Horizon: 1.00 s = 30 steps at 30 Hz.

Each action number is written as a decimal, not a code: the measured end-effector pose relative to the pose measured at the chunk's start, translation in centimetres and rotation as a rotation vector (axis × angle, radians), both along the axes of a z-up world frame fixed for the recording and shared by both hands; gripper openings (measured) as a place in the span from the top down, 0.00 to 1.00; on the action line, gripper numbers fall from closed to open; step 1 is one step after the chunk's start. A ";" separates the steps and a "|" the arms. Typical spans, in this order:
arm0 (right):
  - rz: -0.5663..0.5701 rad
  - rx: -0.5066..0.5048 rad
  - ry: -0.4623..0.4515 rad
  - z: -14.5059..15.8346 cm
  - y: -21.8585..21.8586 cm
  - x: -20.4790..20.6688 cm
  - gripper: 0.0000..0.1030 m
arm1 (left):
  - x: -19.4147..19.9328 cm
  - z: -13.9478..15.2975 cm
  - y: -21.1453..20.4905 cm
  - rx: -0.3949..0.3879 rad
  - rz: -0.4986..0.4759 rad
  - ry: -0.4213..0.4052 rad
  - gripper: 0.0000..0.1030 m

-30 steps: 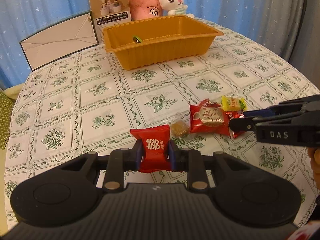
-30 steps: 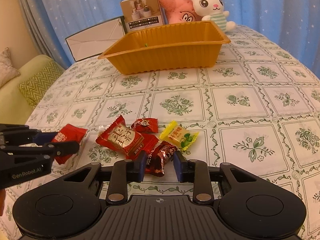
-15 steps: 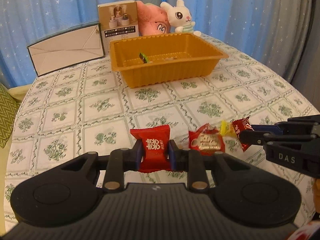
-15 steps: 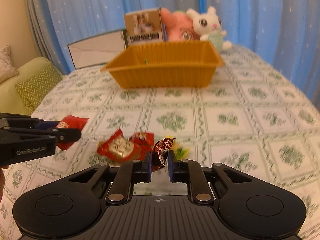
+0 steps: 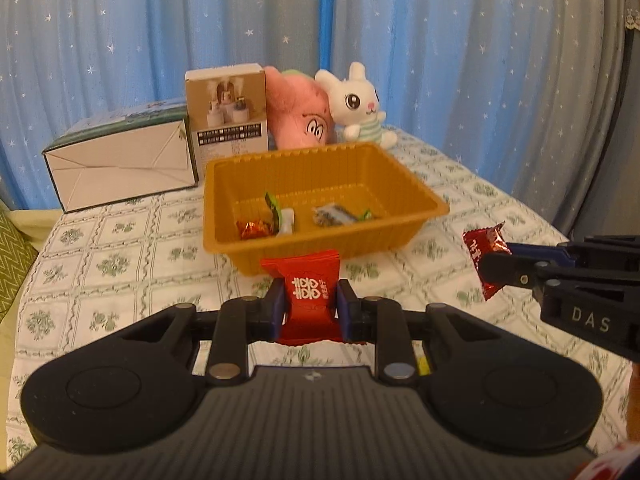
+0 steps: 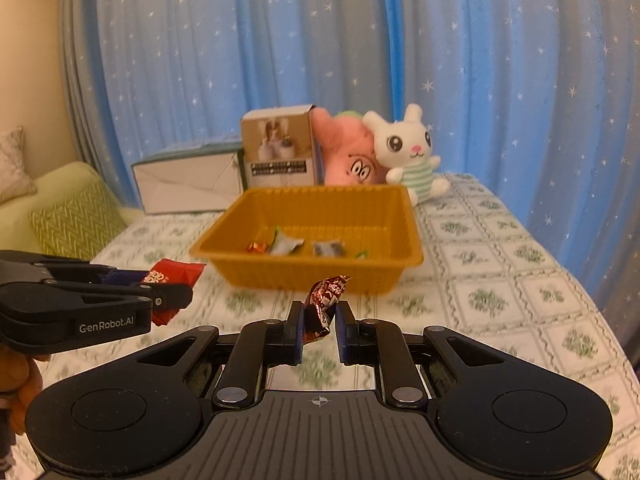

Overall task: Organize snacks
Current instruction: 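Carry both candies over the orange basket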

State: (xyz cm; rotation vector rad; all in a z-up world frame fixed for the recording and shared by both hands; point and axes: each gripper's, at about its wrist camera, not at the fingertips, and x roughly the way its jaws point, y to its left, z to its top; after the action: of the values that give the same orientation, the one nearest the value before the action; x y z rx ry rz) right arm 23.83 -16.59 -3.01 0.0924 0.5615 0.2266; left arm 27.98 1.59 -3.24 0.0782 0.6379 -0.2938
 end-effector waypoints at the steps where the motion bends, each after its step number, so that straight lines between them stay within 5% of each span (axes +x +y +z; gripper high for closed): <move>1: 0.001 0.004 0.002 0.2 -0.1 0.5 0.84 | 0.4 0.2 0.0 -0.015 0.007 -0.001 0.77; 10: 0.008 0.000 0.004 1.3 -0.1 4.8 0.84 | 4.3 1.9 0.7 -0.115 0.086 -0.010 0.77; 30: -0.033 0.027 0.002 0.3 0.0 13.7 0.84 | 11.1 1.3 1.2 -0.151 0.133 0.006 0.77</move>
State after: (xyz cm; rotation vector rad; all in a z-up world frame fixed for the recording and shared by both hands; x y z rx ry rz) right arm 37.52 -16.57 -2.75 0.1283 0.5583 0.2017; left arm 39.08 2.81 -1.94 -0.1097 0.6222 -0.2134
